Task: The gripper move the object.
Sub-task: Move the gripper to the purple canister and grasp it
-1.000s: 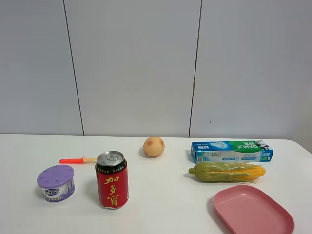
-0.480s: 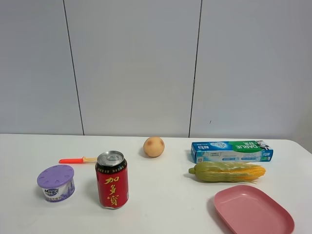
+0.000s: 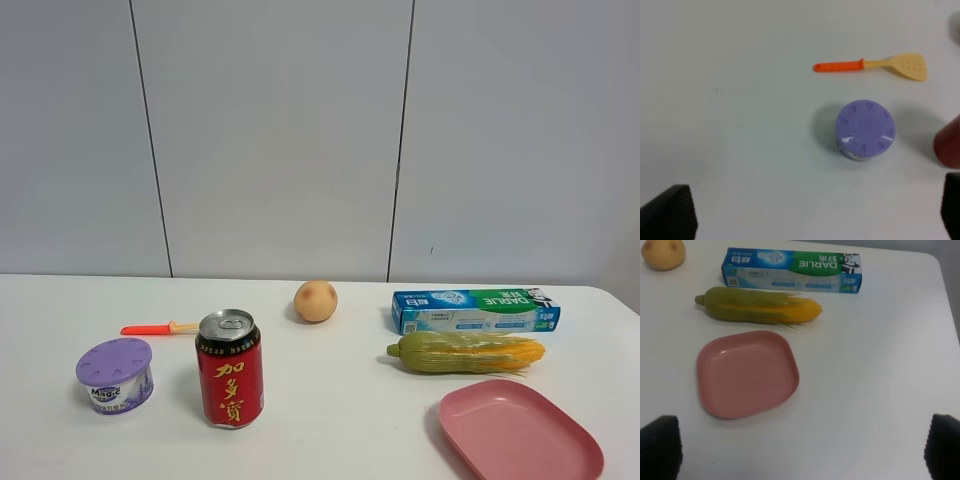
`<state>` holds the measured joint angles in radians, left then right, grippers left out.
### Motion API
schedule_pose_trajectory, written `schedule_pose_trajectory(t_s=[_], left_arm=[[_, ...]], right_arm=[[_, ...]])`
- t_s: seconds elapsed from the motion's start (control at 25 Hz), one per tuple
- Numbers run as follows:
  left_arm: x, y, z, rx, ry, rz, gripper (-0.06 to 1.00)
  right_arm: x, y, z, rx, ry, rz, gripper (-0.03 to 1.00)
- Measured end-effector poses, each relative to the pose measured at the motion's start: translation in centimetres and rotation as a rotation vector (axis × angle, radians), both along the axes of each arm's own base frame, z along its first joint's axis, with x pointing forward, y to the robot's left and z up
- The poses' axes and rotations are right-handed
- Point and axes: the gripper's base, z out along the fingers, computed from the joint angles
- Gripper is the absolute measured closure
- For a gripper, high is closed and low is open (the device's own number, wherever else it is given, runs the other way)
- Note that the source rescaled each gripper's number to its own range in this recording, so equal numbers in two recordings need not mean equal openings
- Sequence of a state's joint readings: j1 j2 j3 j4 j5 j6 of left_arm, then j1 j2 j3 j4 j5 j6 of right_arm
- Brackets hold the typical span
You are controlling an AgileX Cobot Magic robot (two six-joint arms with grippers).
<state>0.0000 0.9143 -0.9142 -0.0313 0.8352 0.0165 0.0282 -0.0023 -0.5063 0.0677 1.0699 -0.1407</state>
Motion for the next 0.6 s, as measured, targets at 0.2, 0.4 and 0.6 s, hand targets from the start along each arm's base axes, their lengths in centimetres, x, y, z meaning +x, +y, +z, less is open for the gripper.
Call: schedule_pose_trajectory(t_s=[0.2, 0.4, 0.6], left_arm=[[6.7, -0.3, -2.7, -0.019, 0.15, -0.019, -0.06], [10.8, -2.0, -6.7, -0.006, 0.249, -0.104, -0.06], [12.5, -5.5, -10.1, 0.058, 0.32, -0.279, -0.06]], right_arm=[[0.0, 0.0, 0.0, 0.0, 0.0, 0.0, -0.03], [0.0, 0.0, 0.0, 0.0, 0.0, 0.0, -0.03], [0.0, 0.0, 0.0, 0.0, 0.0, 0.0, -0.03]])
